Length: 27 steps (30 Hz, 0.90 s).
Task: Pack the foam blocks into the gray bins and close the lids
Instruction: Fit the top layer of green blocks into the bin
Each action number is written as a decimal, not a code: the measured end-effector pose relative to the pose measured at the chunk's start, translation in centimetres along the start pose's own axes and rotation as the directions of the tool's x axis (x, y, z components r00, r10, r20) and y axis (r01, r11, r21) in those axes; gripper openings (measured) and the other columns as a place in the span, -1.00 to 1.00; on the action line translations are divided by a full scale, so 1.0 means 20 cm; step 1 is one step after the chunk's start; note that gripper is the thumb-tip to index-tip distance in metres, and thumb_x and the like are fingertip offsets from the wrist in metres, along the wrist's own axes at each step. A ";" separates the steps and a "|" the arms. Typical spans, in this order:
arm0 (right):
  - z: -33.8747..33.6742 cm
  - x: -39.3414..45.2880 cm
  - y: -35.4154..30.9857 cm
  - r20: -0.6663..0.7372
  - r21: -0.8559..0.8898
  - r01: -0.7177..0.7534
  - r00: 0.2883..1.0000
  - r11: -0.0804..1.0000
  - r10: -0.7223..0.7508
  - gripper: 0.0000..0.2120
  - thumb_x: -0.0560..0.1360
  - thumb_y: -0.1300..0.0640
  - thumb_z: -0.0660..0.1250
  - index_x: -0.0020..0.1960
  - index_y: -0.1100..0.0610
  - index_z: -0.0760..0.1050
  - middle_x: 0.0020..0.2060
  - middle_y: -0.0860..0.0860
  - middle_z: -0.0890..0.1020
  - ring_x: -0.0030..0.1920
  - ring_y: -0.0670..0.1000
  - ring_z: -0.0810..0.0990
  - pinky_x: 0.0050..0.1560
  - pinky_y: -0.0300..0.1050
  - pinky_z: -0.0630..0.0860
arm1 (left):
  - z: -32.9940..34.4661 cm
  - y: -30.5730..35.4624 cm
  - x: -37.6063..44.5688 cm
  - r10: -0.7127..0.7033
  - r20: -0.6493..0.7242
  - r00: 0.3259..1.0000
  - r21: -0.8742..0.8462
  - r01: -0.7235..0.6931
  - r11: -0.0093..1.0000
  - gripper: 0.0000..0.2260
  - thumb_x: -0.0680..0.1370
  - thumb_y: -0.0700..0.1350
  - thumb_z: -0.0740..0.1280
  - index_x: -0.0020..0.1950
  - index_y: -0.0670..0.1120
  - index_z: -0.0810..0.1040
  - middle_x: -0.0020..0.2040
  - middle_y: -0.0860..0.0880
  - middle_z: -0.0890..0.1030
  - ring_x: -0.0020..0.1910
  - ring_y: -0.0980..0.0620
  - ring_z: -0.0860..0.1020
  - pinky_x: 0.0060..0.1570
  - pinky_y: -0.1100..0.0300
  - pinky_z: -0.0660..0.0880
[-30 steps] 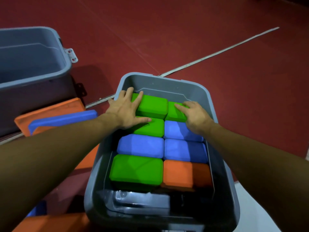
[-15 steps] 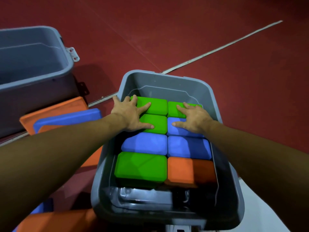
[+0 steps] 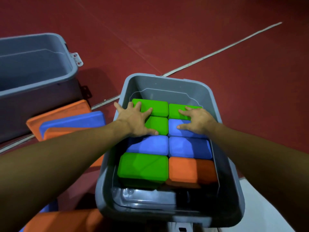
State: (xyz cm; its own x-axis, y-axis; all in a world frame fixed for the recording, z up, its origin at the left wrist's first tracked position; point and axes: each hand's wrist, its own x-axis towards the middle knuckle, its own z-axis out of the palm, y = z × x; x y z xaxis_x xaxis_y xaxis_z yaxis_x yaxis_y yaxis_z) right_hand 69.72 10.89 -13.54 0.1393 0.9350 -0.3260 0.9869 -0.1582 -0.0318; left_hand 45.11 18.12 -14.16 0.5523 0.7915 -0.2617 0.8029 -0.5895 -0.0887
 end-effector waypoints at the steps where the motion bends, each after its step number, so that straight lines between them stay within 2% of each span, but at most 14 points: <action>1: 0.01 -0.01 0.01 -0.003 -0.010 0.007 1.000 1.000 -0.007 -0.22 0.41 -0.33 0.35 0.54 -0.13 0.20 0.55 0.04 0.17 0.50 0.14 0.24 0.47 0.00 0.19 | 0.01 0.00 -0.01 0.012 0.005 1.000 0.019 -0.012 1.000 0.03 0.19 0.69 -0.02 0.57 0.25 -0.07 0.59 -0.11 0.03 0.52 -0.24 0.07 0.24 -0.58 0.00; 5: 0.02 0.00 -0.03 -0.002 -0.058 -0.024 1.000 0.998 0.024 -0.23 0.44 -0.33 0.32 0.55 -0.13 0.14 0.56 0.04 0.15 0.49 0.20 0.23 0.45 0.04 0.23 | 0.01 0.00 0.00 0.012 0.006 1.000 0.062 -0.012 0.998 0.11 0.12 0.71 -0.03 0.57 0.24 -0.12 0.61 -0.12 -0.02 0.54 -0.25 0.05 0.25 -0.57 -0.02; 13: 0.01 -0.03 -0.06 0.022 -0.081 -0.040 0.999 0.996 0.042 -0.26 0.52 -0.28 0.27 0.58 -0.10 0.05 0.58 0.06 0.08 0.53 0.15 0.18 0.45 0.02 0.24 | 0.01 0.02 0.00 -0.006 0.028 1.000 0.064 0.004 0.998 0.05 0.19 0.68 0.01 0.58 0.23 -0.09 0.61 -0.10 0.00 0.55 -0.21 0.05 0.22 -0.61 -0.15; 20: 0.06 -0.06 -0.10 0.015 -0.047 -0.075 0.997 0.996 0.075 -0.31 0.57 -0.21 0.22 0.59 -0.05 0.04 0.57 0.10 0.08 0.53 0.15 0.15 0.48 0.06 0.20 | 0.02 0.07 -0.05 -0.012 0.018 1.000 0.065 0.011 0.998 -0.06 0.32 0.60 0.06 0.59 0.18 -0.06 0.61 -0.11 0.01 0.56 -0.18 0.06 0.30 -0.55 -0.20; 27: 0.05 -0.07 -0.09 0.007 -0.040 -0.062 0.998 0.997 0.062 -0.33 0.58 -0.21 0.21 0.58 -0.08 0.04 0.58 0.07 0.07 0.55 0.15 0.12 0.48 0.04 0.17 | 0.05 0.04 -0.04 -0.021 0.010 1.000 0.022 0.021 1.000 -0.06 0.30 0.63 0.01 0.58 0.23 -0.09 0.62 -0.08 -0.04 0.58 -0.13 0.00 0.33 -0.49 -0.29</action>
State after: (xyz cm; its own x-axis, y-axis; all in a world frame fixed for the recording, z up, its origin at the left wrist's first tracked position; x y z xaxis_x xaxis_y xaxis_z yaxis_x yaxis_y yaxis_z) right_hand 67.64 9.56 -13.89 0.2000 0.9212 -0.3336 0.9788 -0.2030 0.0261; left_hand 45.20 16.85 -15.05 0.5331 0.8019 -0.2698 0.8089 -0.5765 -0.1153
